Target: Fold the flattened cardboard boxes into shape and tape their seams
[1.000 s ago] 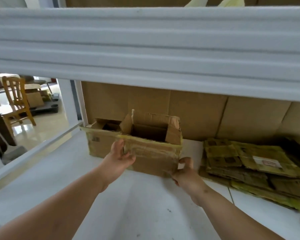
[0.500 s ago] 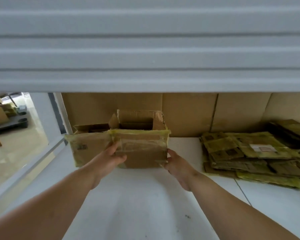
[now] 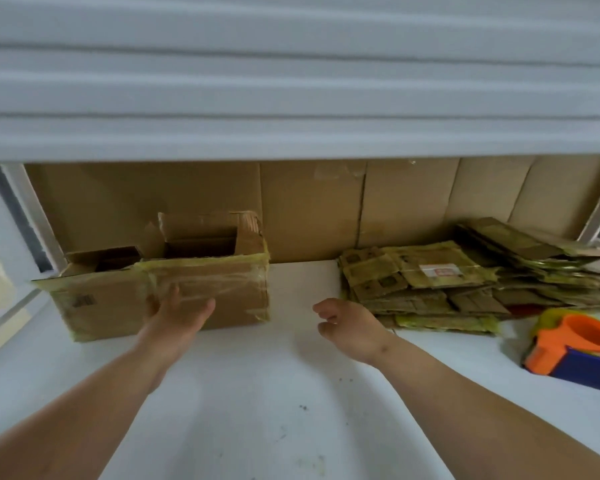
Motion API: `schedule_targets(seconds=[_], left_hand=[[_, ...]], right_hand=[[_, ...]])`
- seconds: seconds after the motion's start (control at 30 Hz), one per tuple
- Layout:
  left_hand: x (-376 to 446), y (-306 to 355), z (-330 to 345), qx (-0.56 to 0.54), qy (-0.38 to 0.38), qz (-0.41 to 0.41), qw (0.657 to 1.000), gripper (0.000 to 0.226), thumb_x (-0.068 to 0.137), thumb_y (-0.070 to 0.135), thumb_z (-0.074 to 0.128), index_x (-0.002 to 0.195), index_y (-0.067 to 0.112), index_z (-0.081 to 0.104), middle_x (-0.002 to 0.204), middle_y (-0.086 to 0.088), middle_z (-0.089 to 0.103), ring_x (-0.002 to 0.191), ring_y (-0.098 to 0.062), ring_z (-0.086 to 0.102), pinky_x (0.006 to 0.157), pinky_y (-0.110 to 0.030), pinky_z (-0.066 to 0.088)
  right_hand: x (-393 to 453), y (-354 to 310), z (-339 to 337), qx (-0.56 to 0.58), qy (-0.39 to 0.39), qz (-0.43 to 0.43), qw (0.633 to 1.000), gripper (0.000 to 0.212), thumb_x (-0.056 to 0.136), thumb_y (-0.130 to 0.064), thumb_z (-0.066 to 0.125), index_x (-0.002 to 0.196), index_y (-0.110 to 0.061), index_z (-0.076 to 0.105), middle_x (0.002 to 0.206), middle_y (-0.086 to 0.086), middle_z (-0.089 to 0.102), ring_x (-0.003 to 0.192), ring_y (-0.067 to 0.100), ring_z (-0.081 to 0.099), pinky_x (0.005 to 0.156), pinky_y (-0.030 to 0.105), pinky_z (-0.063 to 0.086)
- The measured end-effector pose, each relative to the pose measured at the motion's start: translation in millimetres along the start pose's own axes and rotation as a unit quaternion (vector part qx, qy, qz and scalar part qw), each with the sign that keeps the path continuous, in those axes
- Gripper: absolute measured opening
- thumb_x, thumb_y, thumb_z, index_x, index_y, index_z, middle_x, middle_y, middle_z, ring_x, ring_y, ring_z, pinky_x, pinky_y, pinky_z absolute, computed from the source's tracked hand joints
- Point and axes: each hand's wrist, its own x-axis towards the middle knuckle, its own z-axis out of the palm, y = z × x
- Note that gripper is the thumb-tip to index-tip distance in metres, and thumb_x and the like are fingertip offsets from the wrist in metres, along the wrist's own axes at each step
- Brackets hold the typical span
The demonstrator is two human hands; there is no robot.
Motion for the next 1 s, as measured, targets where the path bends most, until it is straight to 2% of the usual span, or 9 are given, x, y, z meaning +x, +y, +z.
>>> schedule_targets(seconds=[0.07, 0.13, 0.27, 0.33, 0.43, 0.5, 0.67, 0.9, 1.0], left_hand=[[-9.1, 5.2, 17.1, -0.017, 0.03, -0.028, 0.999, 0.087, 0.088, 0.069, 0.05, 0.157, 0.03, 0.012, 0.164, 0.0, 0.004, 0.14, -0.038, 0.032, 0.109, -0.057, 0.039], [-23.4, 15.8, 38.5, -0.037, 0.013, -0.04, 0.998, 0.08, 0.09, 0.068, 0.045, 0.153, 0.023, 0.026, 0.159, -0.004, 0.024, 0.133, -0.036, 0.04, 0.107, -0.054, 0.042], [-60.9, 49.0, 91.6, 0.023, -0.067, 0.027, 0.997, 0.053, 0.102, 0.048, 0.041, 0.149, 0.024, 0.039, 0.156, -0.001, 0.034, 0.142, -0.028, 0.034, 0.112, -0.035, 0.029], [-71.8, 68.3, 117.7, 0.055, -0.098, 0.05, 0.992, 0.042, 0.104, 0.044, 0.04, 0.141, 0.025, 0.047, 0.146, 0.002, 0.042, 0.141, -0.023, 0.036, 0.104, -0.029, 0.03], [-81.7, 93.5, 152.1, 0.086, -0.12, 0.081, 0.986, 0.041, 0.104, 0.042, 0.041, 0.139, 0.022, 0.05, 0.14, 0.003, 0.049, 0.122, -0.014, 0.046, 0.094, -0.023, 0.029], [-85.3, 105.1, 170.8, 0.101, -0.119, 0.096, 0.983, 0.044, 0.103, 0.043, 0.042, 0.14, 0.021, 0.05, 0.14, 0.002, 0.052, 0.117, -0.013, 0.048, 0.094, -0.025, 0.034], [-88.8, 115.1, 199.2, 0.144, -0.114, 0.097, 0.978, 0.049, 0.099, 0.051, 0.047, 0.142, 0.029, 0.047, 0.145, 0.005, 0.048, 0.127, -0.017, 0.05, 0.105, -0.033, 0.041], [-94.3, 127.3, 214.3, 0.168, -0.095, 0.083, 0.978, 0.049, 0.099, 0.043, 0.053, 0.145, 0.028, 0.045, 0.146, 0.002, 0.044, 0.124, -0.016, 0.049, 0.096, -0.028, 0.041], [-90.7, 128.3, 219.4, 0.146, -0.089, 0.077, 0.982, 0.047, 0.098, 0.04, 0.055, 0.143, 0.026, 0.047, 0.143, 0.003, 0.048, 0.123, -0.013, 0.05, 0.097, -0.029, 0.043]], right_hand=[[-7.1, 21.1, -19.0, -0.03, 0.017, 0.008, 0.999, 0.038, 0.1, -0.015, 0.047, 0.137, -0.015, 0.055, 0.139, 0.004, 0.057, 0.127, 0.022, 0.054, 0.102, 0.029, 0.045], [-12.3, 45.5, -40.1, -0.063, 0.038, 0.023, 0.997, 0.036, 0.1, -0.012, 0.043, 0.132, -0.015, 0.06, 0.133, 0.004, 0.061, 0.123, 0.024, 0.056, 0.097, 0.025, 0.046], [-20.0, 100.0, -82.8, -0.144, 0.086, 0.025, 0.985, 0.03, 0.095, -0.018, 0.046, 0.119, -0.026, 0.064, 0.124, 0.001, 0.059, 0.117, 0.026, 0.056, 0.1, 0.036, 0.047], [-23.3, 122.6, -102.9, -0.217, 0.108, 0.026, 0.97, 0.037, 0.095, -0.022, 0.047, 0.13, -0.03, 0.056, 0.134, 0.001, 0.05, 0.129, 0.027, 0.046, 0.109, 0.042, 0.039], [-22.9, 146.8, -128.5, -0.276, 0.131, 0.024, 0.952, 0.055, 0.095, -0.023, 0.047, 0.149, -0.026, 0.035, 0.156, 0.002, 0.032, 0.146, 0.029, 0.027, 0.119, 0.046, 0.022], [-17.2, 158.5, -142.6, -0.297, 0.134, 0.021, 0.945, 0.06, 0.097, -0.024, 0.046, 0.154, -0.026, 0.027, 0.161, -0.001, 0.025, 0.149, 0.028, 0.02, 0.121, 0.048, 0.014], [1.7, 182.4, -171.7, -0.32, 0.095, 0.035, 0.942, 0.057, 0.101, -0.036, 0.041, 0.155, -0.033, 0.022, 0.163, -0.004, 0.021, 0.152, 0.027, 0.013, 0.123, 0.052, 0.002], [13.7, 207.6, -184.1, -0.32, 0.083, 0.038, 0.943, 0.049, 0.104, -0.034, 0.036, 0.152, -0.042, 0.029, 0.157, -0.007, 0.036, 0.149, 0.028, 0.022, 0.123, 0.054, 0.008], [17.2, 211.7, -189.0, -0.296, 0.078, 0.029, 0.951, 0.044, 0.105, -0.038, 0.033, 0.149, -0.04, 0.037, 0.149, -0.006, 0.047, 0.144, 0.027, 0.03, 0.121, 0.05, 0.021]])
